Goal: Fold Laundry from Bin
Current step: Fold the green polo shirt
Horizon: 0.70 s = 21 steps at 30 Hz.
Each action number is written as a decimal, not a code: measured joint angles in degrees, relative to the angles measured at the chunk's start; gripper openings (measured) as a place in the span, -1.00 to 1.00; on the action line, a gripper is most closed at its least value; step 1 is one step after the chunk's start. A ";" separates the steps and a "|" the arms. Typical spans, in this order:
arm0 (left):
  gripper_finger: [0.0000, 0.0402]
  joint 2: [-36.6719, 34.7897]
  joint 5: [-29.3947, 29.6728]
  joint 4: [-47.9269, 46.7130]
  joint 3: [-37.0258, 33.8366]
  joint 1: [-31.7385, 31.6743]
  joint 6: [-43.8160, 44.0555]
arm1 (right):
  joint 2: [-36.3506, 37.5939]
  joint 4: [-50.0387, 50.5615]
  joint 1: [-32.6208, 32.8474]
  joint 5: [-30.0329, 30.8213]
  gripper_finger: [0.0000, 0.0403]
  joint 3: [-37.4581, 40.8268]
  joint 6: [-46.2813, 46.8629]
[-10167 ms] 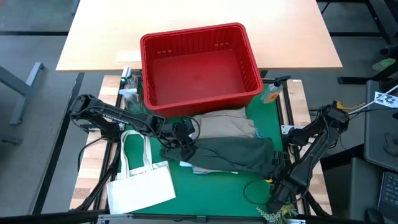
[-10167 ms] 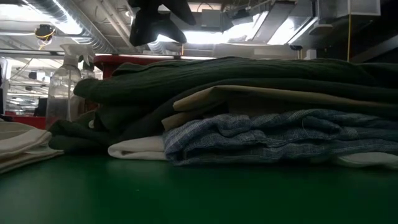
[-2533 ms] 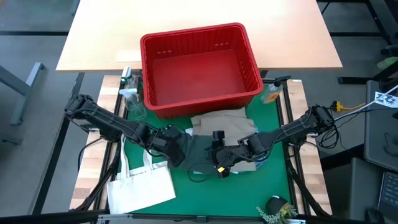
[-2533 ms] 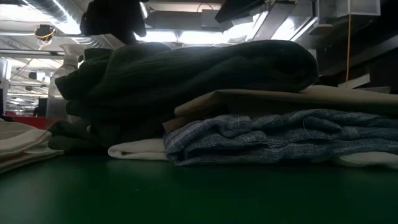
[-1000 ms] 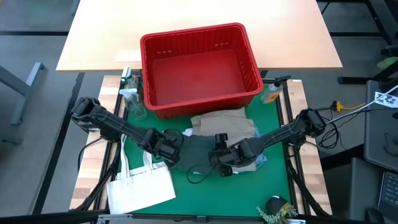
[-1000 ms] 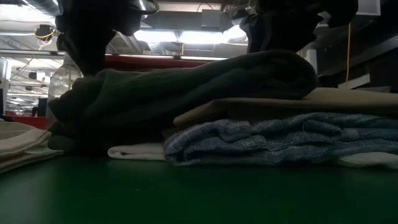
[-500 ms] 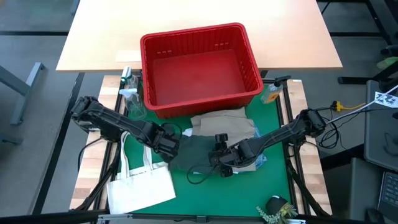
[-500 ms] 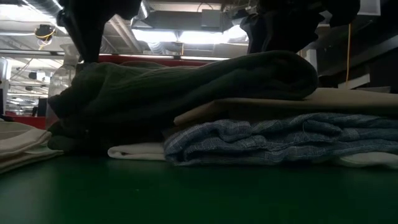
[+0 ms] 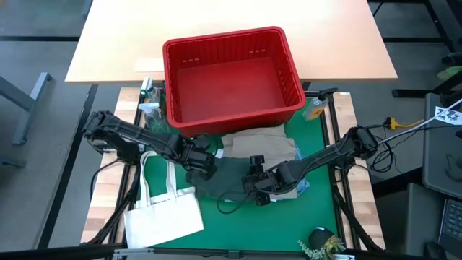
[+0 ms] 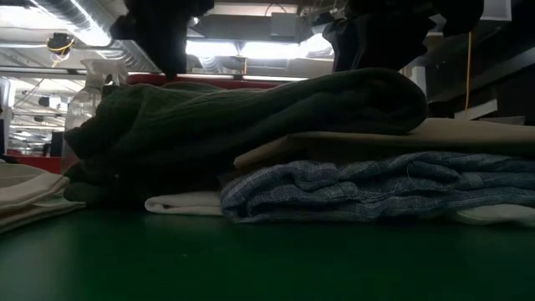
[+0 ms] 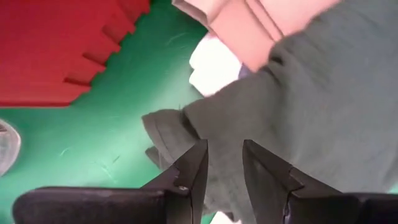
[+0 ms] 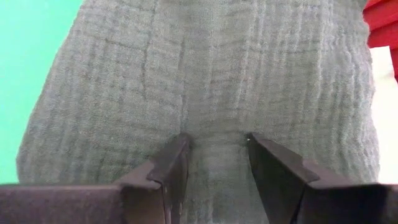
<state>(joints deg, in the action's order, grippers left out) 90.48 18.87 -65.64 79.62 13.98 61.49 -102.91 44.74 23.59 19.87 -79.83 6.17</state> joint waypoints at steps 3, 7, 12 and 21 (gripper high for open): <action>-0.52 0.02 -0.71 0.96 -1.38 -1.10 2.60 | 0.00 0.00 0.00 -0.01 -0.17 0.00 -0.02; -0.52 0.07 -2.76 0.71 -3.35 -2.06 3.36 | 0.00 0.02 0.00 0.01 -0.17 0.00 -0.02; -0.54 0.07 -1.12 1.63 -3.41 -2.12 1.80 | 2.79 0.45 0.02 -0.08 -0.17 0.02 1.67; -0.61 0.07 -0.31 2.27 -3.43 -2.08 0.91 | 13.59 10.56 0.02 -0.51 -0.17 0.01 13.22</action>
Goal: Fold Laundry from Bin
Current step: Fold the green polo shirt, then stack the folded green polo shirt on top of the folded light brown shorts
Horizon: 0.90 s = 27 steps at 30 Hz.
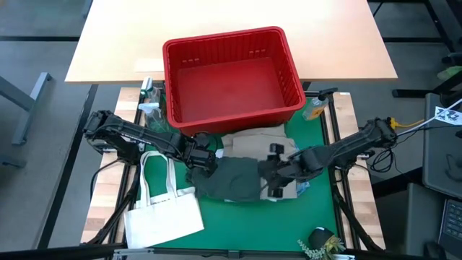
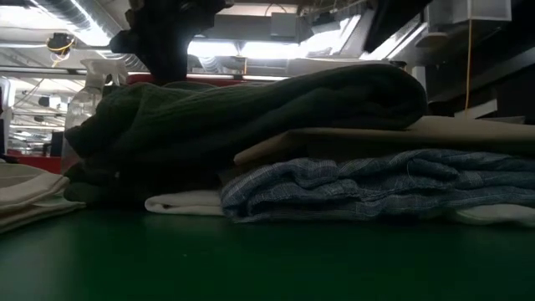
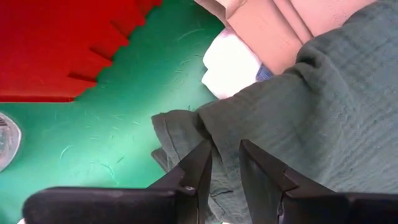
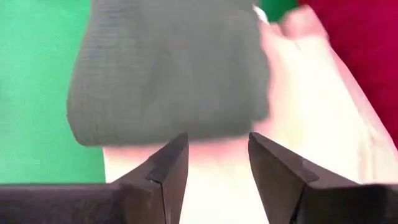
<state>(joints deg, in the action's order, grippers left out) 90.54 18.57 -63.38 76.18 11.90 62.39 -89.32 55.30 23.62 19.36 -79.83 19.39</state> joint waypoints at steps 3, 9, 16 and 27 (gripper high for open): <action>-0.63 0.00 0.01 0.04 0.00 0.00 -0.16 | 3.05 4.70 0.01 0.51 -0.17 -0.01 6.18; -0.67 0.00 0.09 0.44 0.00 0.01 -2.99 | 8.10 16.24 0.04 0.50 -0.17 -0.01 13.14; -0.71 -1.40 0.51 1.22 -0.07 1.38 -6.77 | 18.91 18.23 0.04 0.50 -0.17 5.55 18.22; -0.73 -2.32 0.18 11.54 -0.07 4.07 -14.62 | 34.52 -9.26 0.00 -2.79 -0.17 29.73 38.53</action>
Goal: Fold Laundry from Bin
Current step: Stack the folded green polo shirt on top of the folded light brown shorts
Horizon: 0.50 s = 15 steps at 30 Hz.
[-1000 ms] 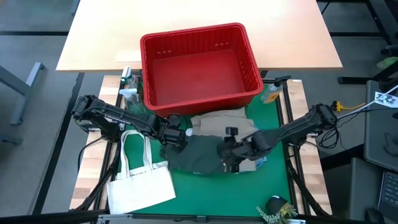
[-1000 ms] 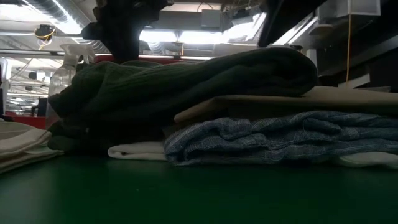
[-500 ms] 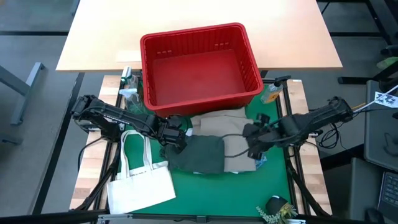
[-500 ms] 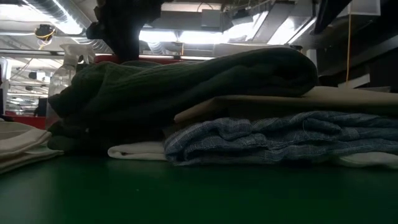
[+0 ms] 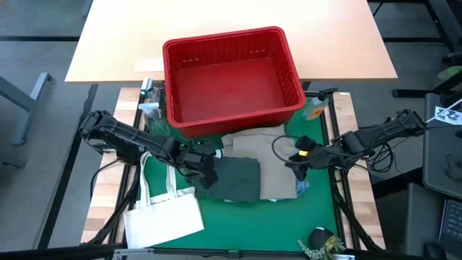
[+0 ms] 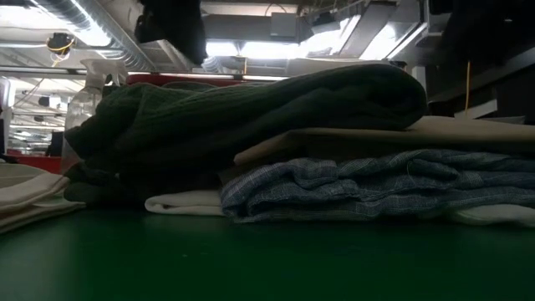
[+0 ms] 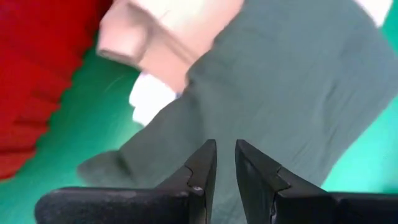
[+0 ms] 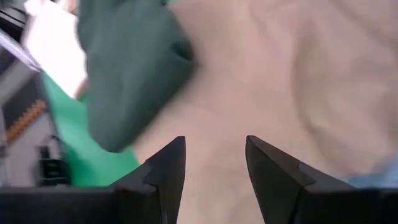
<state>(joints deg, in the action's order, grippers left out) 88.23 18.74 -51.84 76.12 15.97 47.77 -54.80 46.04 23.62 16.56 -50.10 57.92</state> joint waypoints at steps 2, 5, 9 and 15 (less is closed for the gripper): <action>-0.73 0.00 0.00 1.99 0.00 0.02 -1.42 | -0.07 -5.01 0.00 -1.04 -0.17 1.93 0.68; -0.73 0.00 0.17 4.05 0.00 0.01 -1.88 | -1.40 -9.39 0.00 -2.11 -0.17 3.07 0.96; -0.73 0.00 0.15 4.78 0.00 0.00 -1.91 | -3.54 -11.28 0.00 -2.15 -0.16 3.07 0.99; -0.73 0.00 0.15 4.85 0.00 0.00 -1.91 | -6.59 -13.07 -0.02 -2.25 0.08 3.07 4.88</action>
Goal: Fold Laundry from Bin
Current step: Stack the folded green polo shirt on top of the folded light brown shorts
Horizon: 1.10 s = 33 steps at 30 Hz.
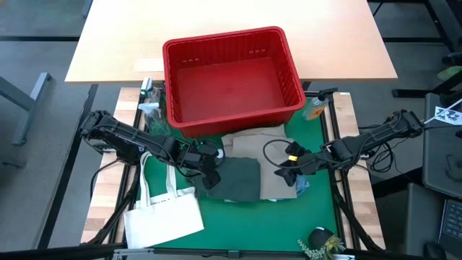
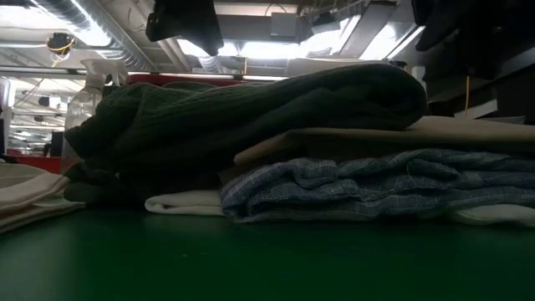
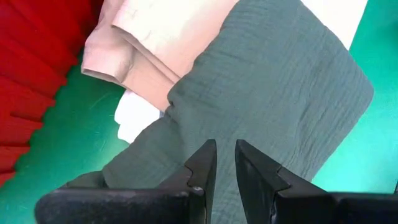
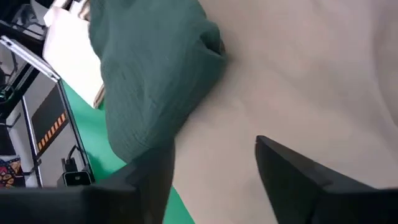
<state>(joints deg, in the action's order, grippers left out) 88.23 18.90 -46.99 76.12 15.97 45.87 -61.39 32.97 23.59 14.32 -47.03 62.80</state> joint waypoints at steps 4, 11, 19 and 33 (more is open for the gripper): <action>-0.73 0.00 0.07 0.01 0.00 -0.04 0.00 | -1.64 -0.51 0.00 -0.47 0.31 0.00 1.78; -0.73 0.00 0.09 0.52 0.00 -0.04 0.00 | -5.09 -10.28 0.00 -0.97 0.49 0.00 1.93; -0.73 0.00 0.17 2.24 0.00 0.33 0.02 | -13.62 -14.55 -0.88 -1.98 0.49 -0.02 1.93; -0.73 0.02 0.15 3.44 0.00 2.75 0.02 | -21.05 -26.53 -6.54 -8.52 0.47 -0.04 1.44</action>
<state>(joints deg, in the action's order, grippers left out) 88.25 19.05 -43.55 76.12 18.72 45.89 -82.44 6.45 17.06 5.80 -47.07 64.24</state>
